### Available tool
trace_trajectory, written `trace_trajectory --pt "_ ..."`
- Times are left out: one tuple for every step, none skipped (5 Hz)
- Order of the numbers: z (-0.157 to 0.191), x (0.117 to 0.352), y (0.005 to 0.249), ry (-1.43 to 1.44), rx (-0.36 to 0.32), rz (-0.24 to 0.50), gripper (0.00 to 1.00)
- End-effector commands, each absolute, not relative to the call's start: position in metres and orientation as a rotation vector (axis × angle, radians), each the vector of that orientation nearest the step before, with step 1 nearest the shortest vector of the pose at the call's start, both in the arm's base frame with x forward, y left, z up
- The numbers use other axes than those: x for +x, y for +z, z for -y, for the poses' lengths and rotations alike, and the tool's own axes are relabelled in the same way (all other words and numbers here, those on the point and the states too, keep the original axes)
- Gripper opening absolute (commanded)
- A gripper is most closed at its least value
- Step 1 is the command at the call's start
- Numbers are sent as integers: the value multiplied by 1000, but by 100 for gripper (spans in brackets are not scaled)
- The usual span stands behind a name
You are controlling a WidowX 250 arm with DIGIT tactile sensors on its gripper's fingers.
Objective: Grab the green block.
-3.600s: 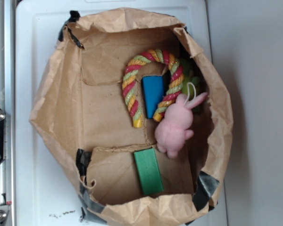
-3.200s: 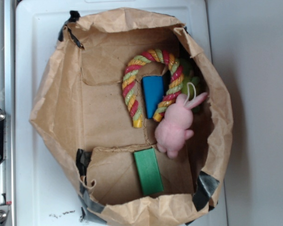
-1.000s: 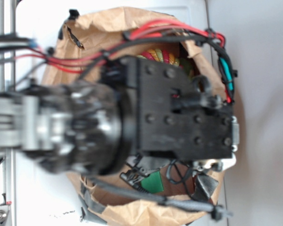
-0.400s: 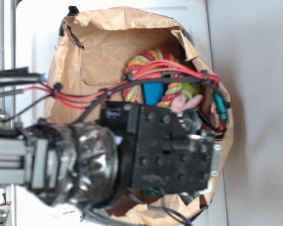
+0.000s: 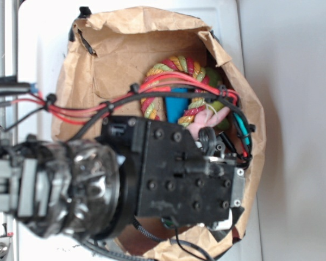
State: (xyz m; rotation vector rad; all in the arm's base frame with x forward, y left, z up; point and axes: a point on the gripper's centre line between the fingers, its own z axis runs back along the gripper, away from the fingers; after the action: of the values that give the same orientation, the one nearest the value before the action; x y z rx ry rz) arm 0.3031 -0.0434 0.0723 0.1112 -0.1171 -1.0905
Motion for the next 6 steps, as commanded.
trace_trajectory --pt "68 300 86 -1250 196 200 100" --pt "86 300 78 -1377 198 223 100" --pt "84 305 73 -1392 184 219 100" --pt "84 309 62 -1462 71 245 100" --pt "86 307 50 -1518 12 224 100" --pt "94 304 43 -1549 16 202 100"
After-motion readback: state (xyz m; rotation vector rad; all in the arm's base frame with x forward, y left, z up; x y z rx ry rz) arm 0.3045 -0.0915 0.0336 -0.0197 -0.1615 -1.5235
